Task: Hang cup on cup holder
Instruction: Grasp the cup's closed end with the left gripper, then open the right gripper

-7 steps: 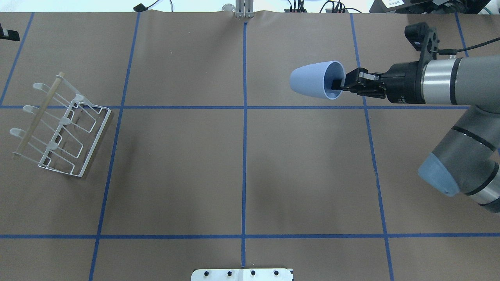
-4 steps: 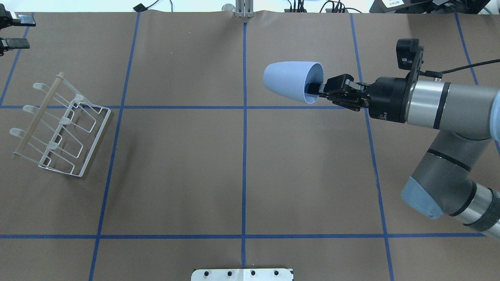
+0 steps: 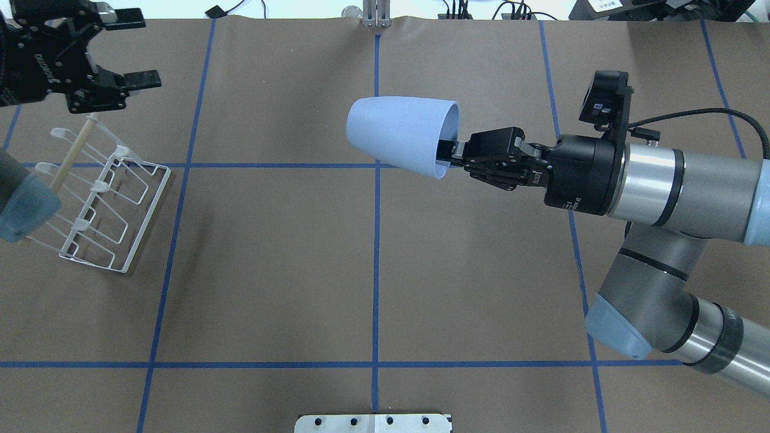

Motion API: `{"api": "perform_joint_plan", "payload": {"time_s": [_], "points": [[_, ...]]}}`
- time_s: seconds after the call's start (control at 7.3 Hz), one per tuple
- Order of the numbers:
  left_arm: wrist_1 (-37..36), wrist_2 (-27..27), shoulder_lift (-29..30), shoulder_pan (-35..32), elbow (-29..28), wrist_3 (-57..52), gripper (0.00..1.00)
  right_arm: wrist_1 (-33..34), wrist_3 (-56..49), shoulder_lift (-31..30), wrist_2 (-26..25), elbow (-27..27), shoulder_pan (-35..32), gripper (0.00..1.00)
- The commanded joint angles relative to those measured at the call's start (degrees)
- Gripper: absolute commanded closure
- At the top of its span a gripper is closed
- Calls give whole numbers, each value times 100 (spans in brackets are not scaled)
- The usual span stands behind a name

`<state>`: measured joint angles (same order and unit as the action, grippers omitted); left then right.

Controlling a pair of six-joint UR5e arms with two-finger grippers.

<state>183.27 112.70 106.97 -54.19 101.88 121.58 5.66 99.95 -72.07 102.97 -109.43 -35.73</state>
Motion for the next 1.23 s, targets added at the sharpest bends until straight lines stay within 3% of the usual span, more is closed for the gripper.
{"api": "perform_joint_plan", "payload": {"time_s": [0.0,0.14,1.1], "points": [[-11,-1229,418,1135,254,94,2,-29,33,157,38,-61,144,100],[-11,-1451,534,1348,280,94,2,-38,25,166,56,-70,197,100],[-2,-1444,825,2043,359,138,2,-21,16,316,56,-220,488,100]]}}
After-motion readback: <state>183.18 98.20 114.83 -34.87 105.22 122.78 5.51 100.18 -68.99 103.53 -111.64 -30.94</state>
